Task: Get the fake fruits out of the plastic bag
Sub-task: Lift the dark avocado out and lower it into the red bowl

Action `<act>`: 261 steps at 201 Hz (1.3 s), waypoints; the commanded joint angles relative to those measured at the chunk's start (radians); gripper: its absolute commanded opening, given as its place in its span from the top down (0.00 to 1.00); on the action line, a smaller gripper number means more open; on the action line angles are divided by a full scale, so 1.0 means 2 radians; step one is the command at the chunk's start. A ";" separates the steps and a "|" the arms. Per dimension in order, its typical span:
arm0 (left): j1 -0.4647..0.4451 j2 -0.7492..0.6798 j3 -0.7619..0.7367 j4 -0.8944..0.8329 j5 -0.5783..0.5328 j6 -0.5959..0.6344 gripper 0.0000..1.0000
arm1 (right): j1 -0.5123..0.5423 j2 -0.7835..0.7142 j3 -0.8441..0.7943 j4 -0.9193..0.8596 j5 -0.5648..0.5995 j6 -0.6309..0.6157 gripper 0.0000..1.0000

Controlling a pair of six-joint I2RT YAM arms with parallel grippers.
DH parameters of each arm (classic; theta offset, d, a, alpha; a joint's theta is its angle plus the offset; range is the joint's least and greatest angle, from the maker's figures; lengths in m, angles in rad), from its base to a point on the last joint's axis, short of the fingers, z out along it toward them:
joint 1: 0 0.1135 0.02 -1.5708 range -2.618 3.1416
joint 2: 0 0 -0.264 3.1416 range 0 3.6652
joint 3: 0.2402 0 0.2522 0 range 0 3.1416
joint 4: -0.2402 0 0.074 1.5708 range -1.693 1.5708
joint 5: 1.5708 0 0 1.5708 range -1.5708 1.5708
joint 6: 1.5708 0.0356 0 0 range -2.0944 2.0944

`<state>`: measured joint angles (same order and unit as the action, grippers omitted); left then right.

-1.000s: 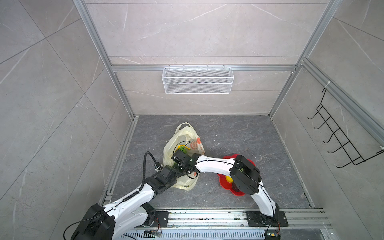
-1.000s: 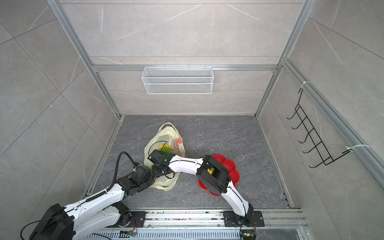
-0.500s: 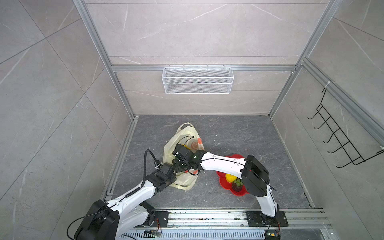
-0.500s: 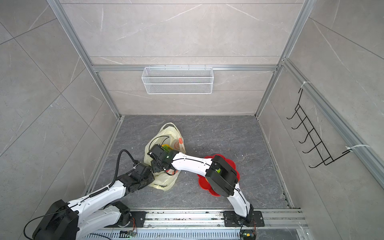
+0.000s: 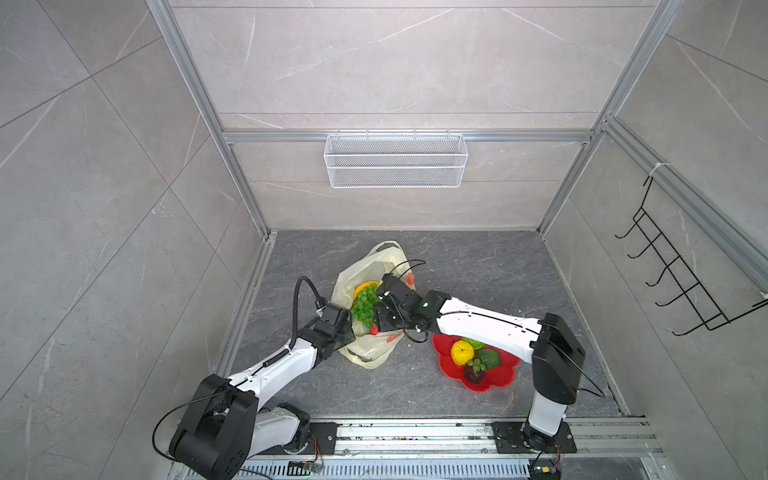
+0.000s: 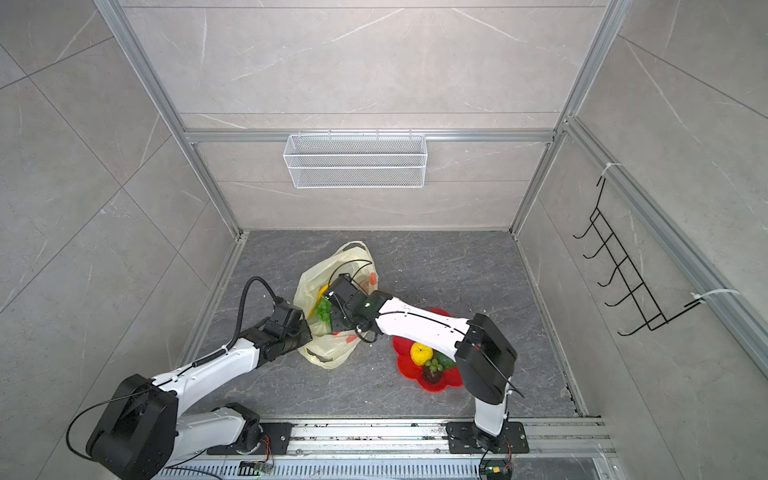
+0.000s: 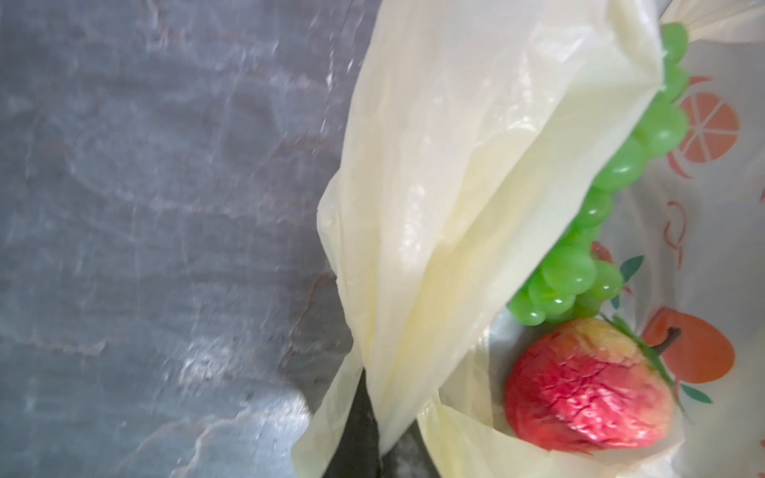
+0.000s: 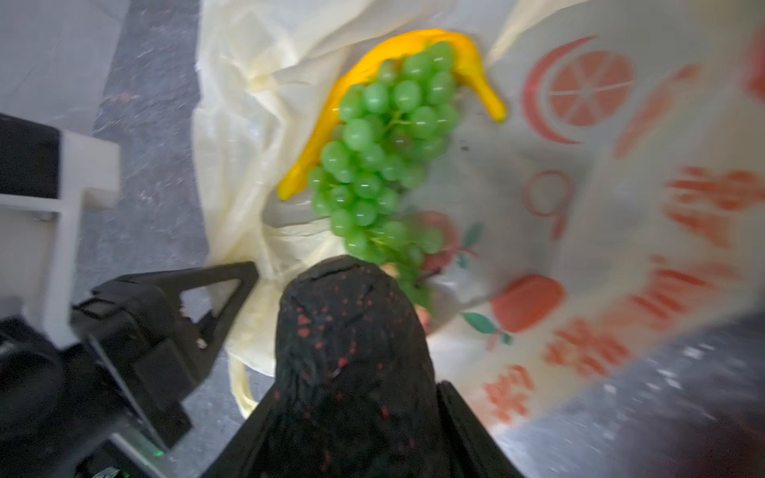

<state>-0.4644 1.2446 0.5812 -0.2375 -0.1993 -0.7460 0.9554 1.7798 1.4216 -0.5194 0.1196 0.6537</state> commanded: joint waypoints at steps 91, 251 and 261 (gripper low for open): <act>0.014 0.010 0.010 0.068 -0.015 0.098 1.00 | -0.130 -0.236 -0.182 -0.143 0.078 0.009 0.48; 0.017 0.008 -0.005 0.091 -0.005 0.092 1.00 | -0.318 -0.262 -0.323 -0.095 0.028 -0.031 0.48; 0.017 0.009 -0.006 0.092 -0.005 0.092 1.00 | -0.322 -0.257 -0.323 -0.092 0.028 -0.031 0.48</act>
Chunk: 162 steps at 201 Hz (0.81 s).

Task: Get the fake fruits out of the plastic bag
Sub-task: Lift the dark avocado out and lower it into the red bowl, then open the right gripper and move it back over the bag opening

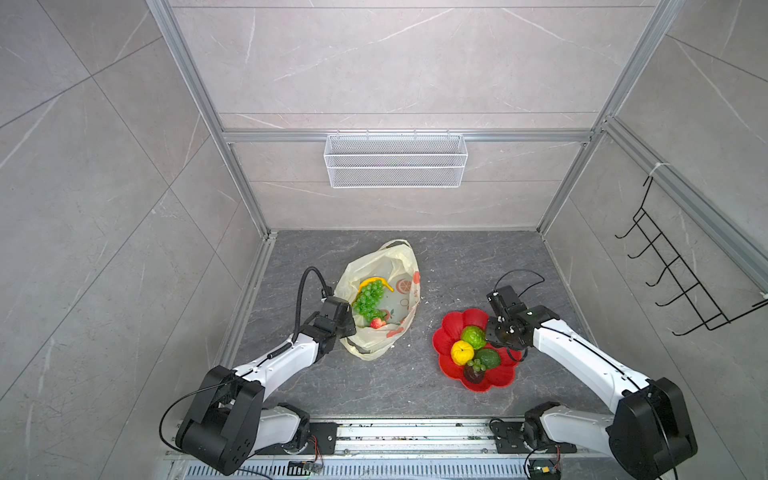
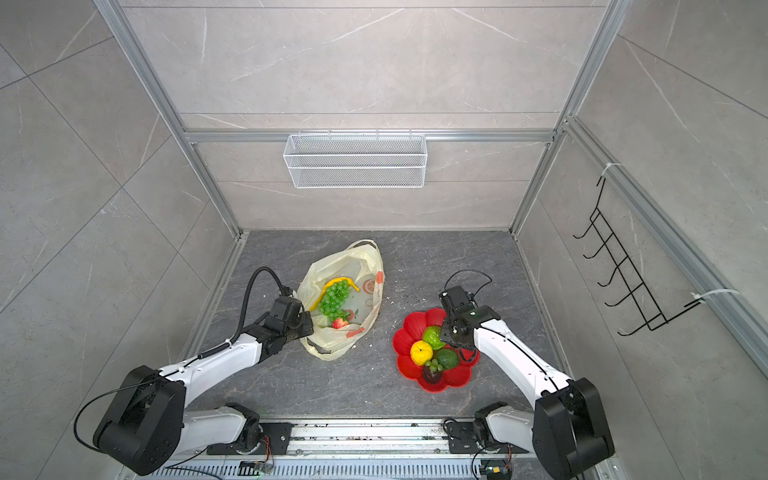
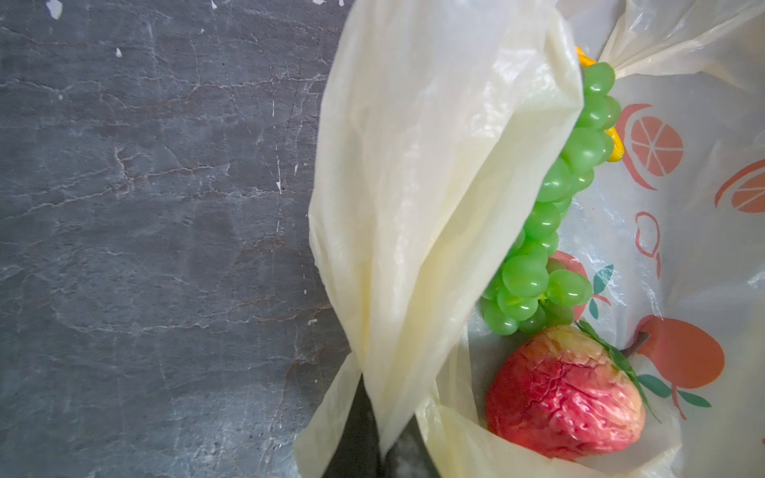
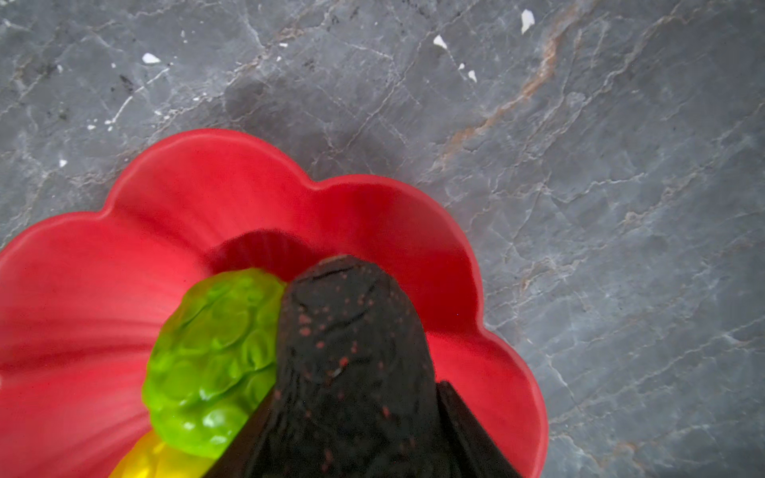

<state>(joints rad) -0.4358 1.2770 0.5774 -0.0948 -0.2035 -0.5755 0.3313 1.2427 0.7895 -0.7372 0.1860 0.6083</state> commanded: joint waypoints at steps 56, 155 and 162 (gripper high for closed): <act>0.003 -0.010 -0.005 0.021 -0.005 0.009 1.00 | -0.018 0.037 -0.012 0.035 -0.006 -0.009 0.46; 0.003 -0.010 -0.008 0.024 -0.003 0.009 1.00 | -0.018 0.022 -0.014 0.031 -0.010 -0.004 0.34; 0.003 -0.010 -0.008 0.025 -0.001 0.010 1.00 | -0.018 0.019 -0.012 0.028 -0.010 -0.004 0.34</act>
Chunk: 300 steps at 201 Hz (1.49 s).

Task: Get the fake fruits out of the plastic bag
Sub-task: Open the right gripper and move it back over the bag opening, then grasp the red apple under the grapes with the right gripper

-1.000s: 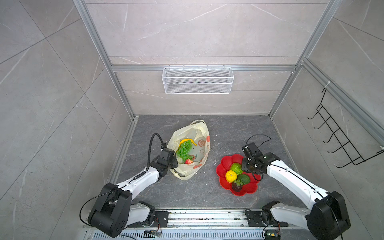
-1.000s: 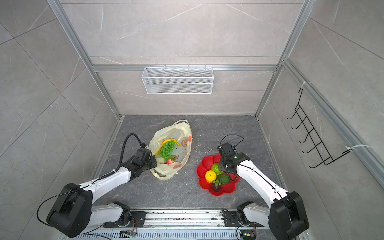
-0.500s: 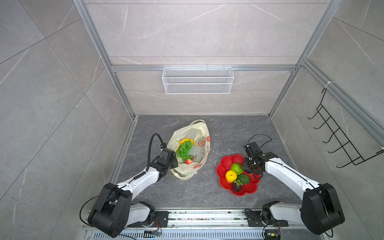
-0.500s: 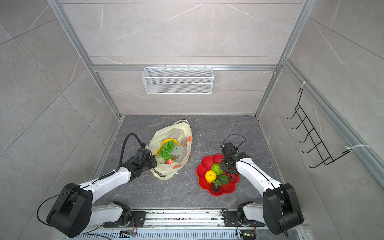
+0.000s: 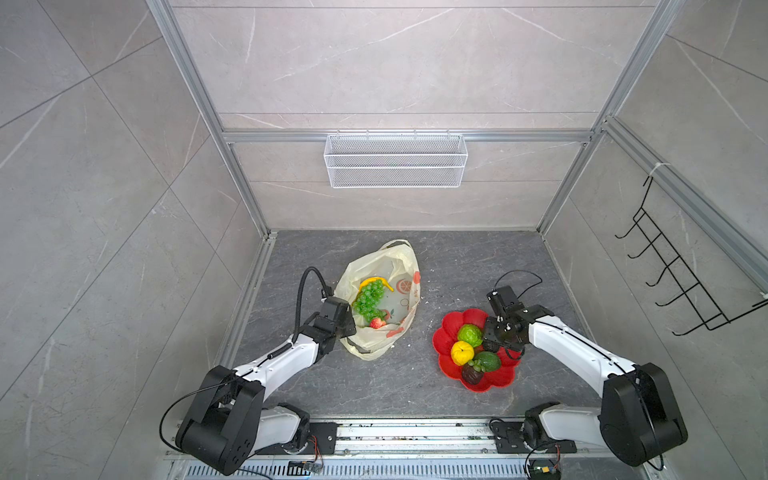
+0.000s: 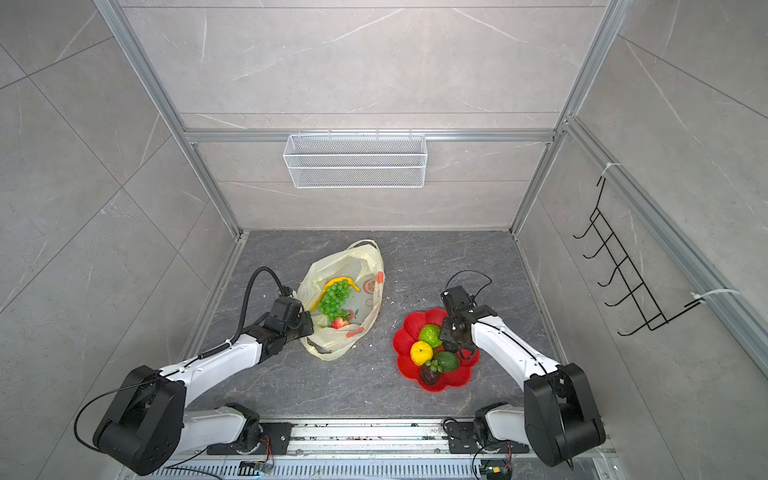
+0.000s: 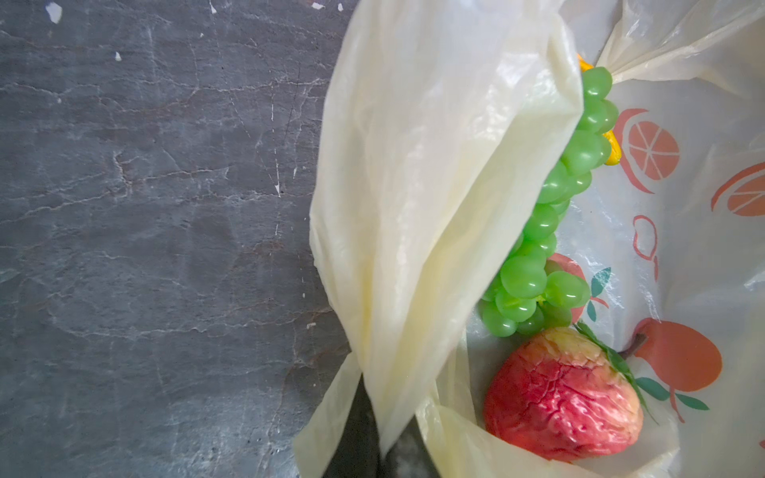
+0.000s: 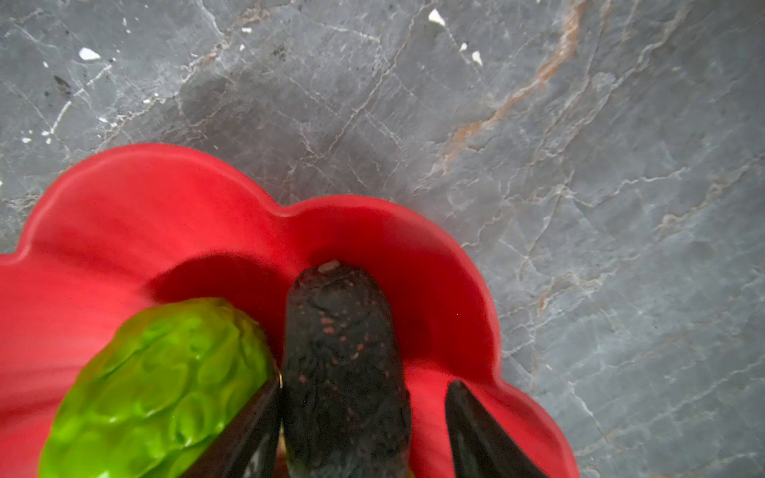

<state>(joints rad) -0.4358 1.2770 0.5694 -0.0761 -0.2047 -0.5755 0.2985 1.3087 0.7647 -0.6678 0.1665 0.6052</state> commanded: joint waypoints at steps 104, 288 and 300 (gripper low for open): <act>-0.007 0.006 0.010 0.006 0.003 0.023 1.00 | 0.154 -0.020 0.142 -0.017 0.030 0.085 0.35; -0.031 0.015 0.025 -0.015 -0.021 0.026 1.00 | 0.280 0.356 0.390 0.138 -0.027 0.212 0.50; -0.031 0.015 0.024 -0.014 -0.021 0.025 1.00 | 0.279 0.366 0.391 0.138 -0.026 0.217 0.50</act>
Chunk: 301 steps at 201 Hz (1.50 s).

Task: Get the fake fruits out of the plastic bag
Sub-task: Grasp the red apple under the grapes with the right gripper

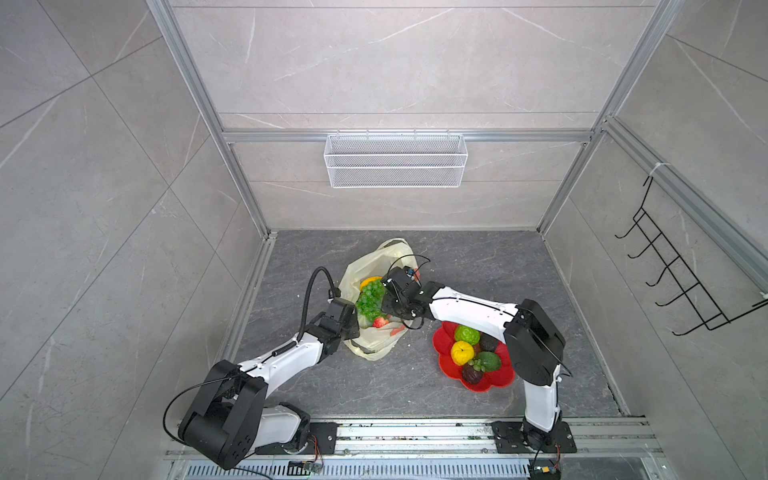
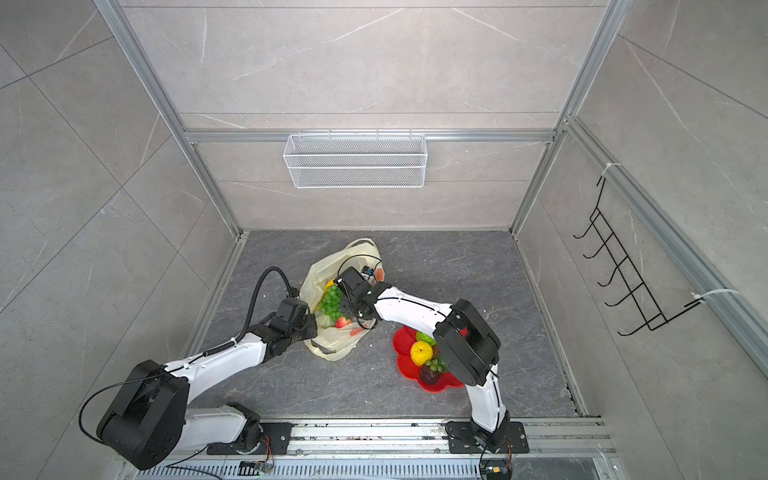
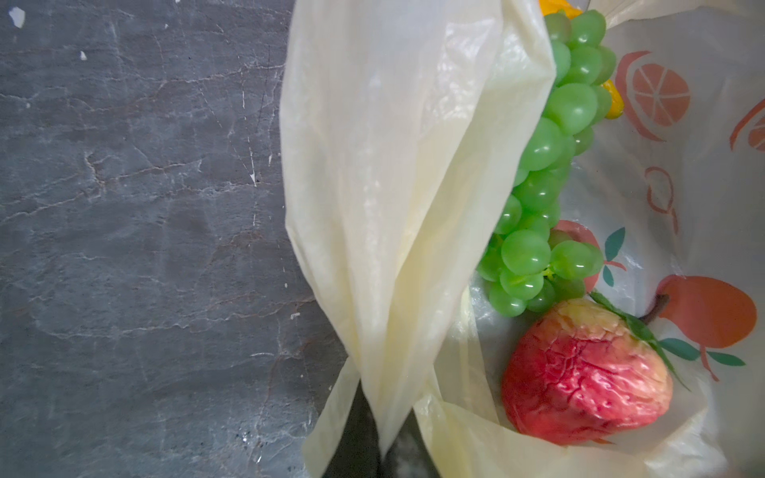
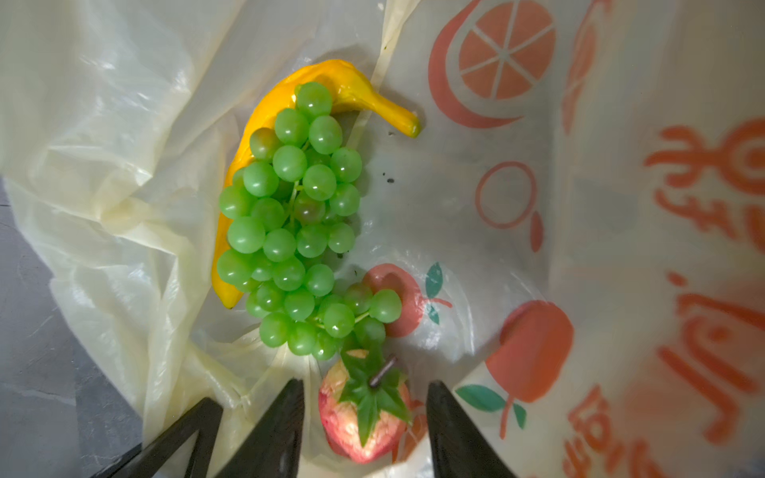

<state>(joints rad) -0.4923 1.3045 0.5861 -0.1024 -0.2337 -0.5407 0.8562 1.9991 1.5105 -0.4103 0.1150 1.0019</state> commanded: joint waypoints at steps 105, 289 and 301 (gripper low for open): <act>-0.005 0.006 0.018 0.002 -0.004 0.008 1.00 | -0.004 0.049 -0.007 0.058 -0.022 0.073 0.62; -0.009 0.010 0.018 0.007 -0.003 0.009 1.00 | -0.006 0.036 -0.032 0.027 0.000 0.080 0.43; -0.010 0.010 0.018 0.006 -0.003 0.008 1.00 | -0.006 0.039 -0.035 0.031 -0.008 0.086 0.43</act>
<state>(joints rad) -0.5060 1.3159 0.5888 -0.1036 -0.2333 -0.5407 0.8459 2.0758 1.4590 -0.3321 0.1135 1.1423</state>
